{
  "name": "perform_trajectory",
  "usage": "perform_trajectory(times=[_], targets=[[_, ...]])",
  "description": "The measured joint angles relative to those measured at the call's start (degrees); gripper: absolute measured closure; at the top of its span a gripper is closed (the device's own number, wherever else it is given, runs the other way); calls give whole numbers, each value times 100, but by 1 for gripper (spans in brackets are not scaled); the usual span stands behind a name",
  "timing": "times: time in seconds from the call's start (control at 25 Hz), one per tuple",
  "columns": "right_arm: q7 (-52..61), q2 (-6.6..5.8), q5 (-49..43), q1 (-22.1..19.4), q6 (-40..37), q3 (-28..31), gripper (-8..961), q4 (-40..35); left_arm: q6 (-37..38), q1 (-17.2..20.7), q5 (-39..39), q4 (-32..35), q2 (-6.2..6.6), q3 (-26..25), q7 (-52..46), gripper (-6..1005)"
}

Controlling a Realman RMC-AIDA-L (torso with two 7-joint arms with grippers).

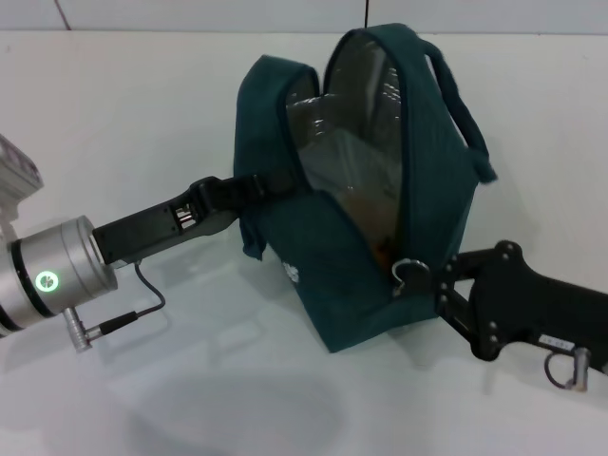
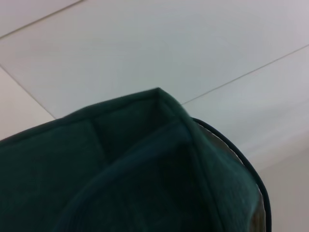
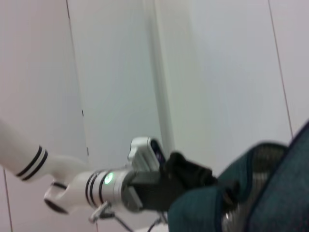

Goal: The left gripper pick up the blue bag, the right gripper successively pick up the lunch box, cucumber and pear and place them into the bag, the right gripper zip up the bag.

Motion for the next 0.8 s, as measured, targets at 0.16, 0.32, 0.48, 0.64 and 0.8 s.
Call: perform_trajectory(times=[0.16,0.32,0.48,0.64,0.8], targets=[[-40,16,62,194,16,8,939,-95,11,-14,24,-4,3,7,358,937],[-61,25,135,370,35,12,938,-166,18,3,26,11,22,-2,625,841],[-61,27,146,522,32,108,937,-190,39,42,-24,42,42,-230,818,712],[-100,38,148,627,36,366,935,-256,99,86,-25,58,38,-652,1206,578],[-163,77,203,853,186,576,934,-267,104,184,-40,217,36,-773,1608,278]])
